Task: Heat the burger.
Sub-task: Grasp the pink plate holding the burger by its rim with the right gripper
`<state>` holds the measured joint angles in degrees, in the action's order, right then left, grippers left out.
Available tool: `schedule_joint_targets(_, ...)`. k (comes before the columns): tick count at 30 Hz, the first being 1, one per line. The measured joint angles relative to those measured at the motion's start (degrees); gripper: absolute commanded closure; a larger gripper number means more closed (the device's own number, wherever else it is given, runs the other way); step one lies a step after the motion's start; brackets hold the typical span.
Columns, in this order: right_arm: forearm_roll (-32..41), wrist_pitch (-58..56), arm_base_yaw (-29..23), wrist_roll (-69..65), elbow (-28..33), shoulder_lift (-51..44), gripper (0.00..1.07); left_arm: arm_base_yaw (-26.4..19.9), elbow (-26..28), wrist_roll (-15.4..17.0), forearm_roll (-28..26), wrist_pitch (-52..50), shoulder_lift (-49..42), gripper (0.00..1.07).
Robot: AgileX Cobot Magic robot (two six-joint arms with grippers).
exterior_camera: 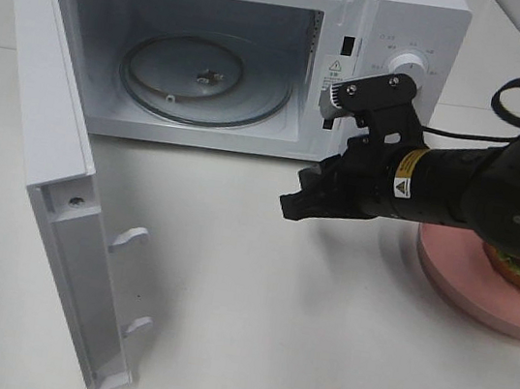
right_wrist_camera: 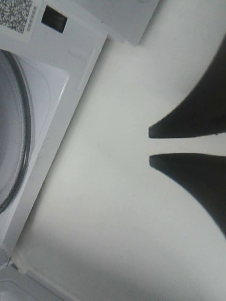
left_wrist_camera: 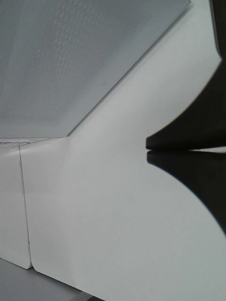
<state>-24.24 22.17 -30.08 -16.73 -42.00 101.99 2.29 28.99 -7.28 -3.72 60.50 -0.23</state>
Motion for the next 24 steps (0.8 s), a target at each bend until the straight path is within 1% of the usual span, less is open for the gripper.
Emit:
schedule_joint_targets(1, 0.0, 0.0, 0.0, 0.0, 0.0, 0.0, 0.92, 0.0, 0.0, 0.0, 0.0, 0.0, 0.0, 1.06)
schedule_joint_targets(3, -1.0, -10.6, 0.0, -0.6, -2.5, -2.5, 0.92, 0.0, 0.0, 0.0, 0.0, 0.0, 0.0, 1.06)
schedule_joint_targets(4, -1.0, -10.6, 0.0, -0.6, -2.5, -2.5, 0.92, 0.0, 0.0, 0.0, 0.0, 0.0, 0.0, 1.06)
schedule_joint_targets(5, -1.1, -15.6, 0.0, -0.9, -3.6, -3.8, 0.92, 0.0, 0.0, 0.0, 0.0, 0.0, 0.0, 1.06)
schedule_joint_targets(6, -1.1, -15.6, 0.0, -0.9, -3.6, -3.8, 0.92, 0.0, 0.0, 0.0, 0.0, 0.0, 0.0, 1.06)
schedule_joint_targets(8, -1.1, -20.7, 0.0, -0.9, -5.1, -5.7, 0.92, 0.0, 0.0, 0.0, 0.0, 0.0, 0.0, 1.06)
schedule_joint_targets(10, -1.1, -22.2, 0.0, -0.9, -5.6, -6.4, 0.92, 0.0, 0.0, 0.0, 0.0, 0.0, 0.0, 1.06)
schedule_joint_targets(11, -0.5, -25.4, 0.0, -0.9, -6.8, -7.4, 0.92, 0.0, 0.0, 0.0, 0.0, 0.0, 0.0, 1.06)
schedule_joint_targets(13, 0.3, -26.9, 0.0, -0.9, -7.2, -8.1, 0.92, 0.0, 0.0, 0.0, 0.0, 0.0, 0.0, 1.06)
schedule_joint_targets(14, 2.4, -31.1, 0.0, -0.6, -8.5, -9.1, 0.92, 0.0, 0.0, 0.0, 0.0, 0.0, 0.0, 1.06)
schedule_joint_targets(15, 2.4, -31.1, 0.0, -0.6, -8.5, -9.1, 0.92, 0.0, 0.0, 0.0, 0.0, 0.0, 0.0, 1.06)
schedule_joint_targets(16, 5.2, -35.9, 0.0, 0.5, -10.0, -9.6, 0.92, 0.0, 0.0, 0.0, 0.0, 0.0, 0.0, 1.06)
schedule_joint_targets(17, 6.8, -37.9, 0.0, 1.5, -10.9, -9.8, 0.92, 0.0, 0.0, 0.0, 0.0, 0.0, 0.0, 1.06)
schedule_joint_targets(18, 6.8, -37.9, 0.0, 1.5, -10.9, -9.8, 0.92, 0.0, 0.0, 0.0, 0.0, 0.0, 0.0, 1.06)
schedule_joint_targets(19, 11.5, -43.3, 0.0, 5.0, -12.8, -10.0, 0.92, 0.0, 0.0, 0.0, 0.0, 0.0, 0.0, 1.06)
schedule_joint_targets(20, 14.2, -45.4, 0.0, 7.2, -13.5, -10.0, 0.92, 0.0, 0.0, 0.0, 0.0, 0.0, 0.0, 1.06)
schedule_joint_targets(21, 14.2, -45.4, 0.0, 7.2, -13.5, -10.0, 0.92, 0.0, 0.0, 0.0, 0.0, 0.0, 0.0, 1.06)
schedule_joint_targets(22, 19.1, -50.5, 0.0, 11.1, -15.4, -10.0, 0.92, 0.0, 0.0, 0.0, 0.0, 0.0, 0.0, 1.06)
schedule_joint_targets(23, 21.7, -52.7, 0.0, 13.1, -16.4, -10.0, 0.92, 0.0, 0.0, 0.0, 0.0, 0.0, 0.0, 1.06)
schedule_joint_targets(24, 21.7, -52.7, 0.0, 13.1, -16.4, -10.0, 0.92, 0.0, 0.0, 0.0, 0.0, 0.0, 0.0, 1.06)
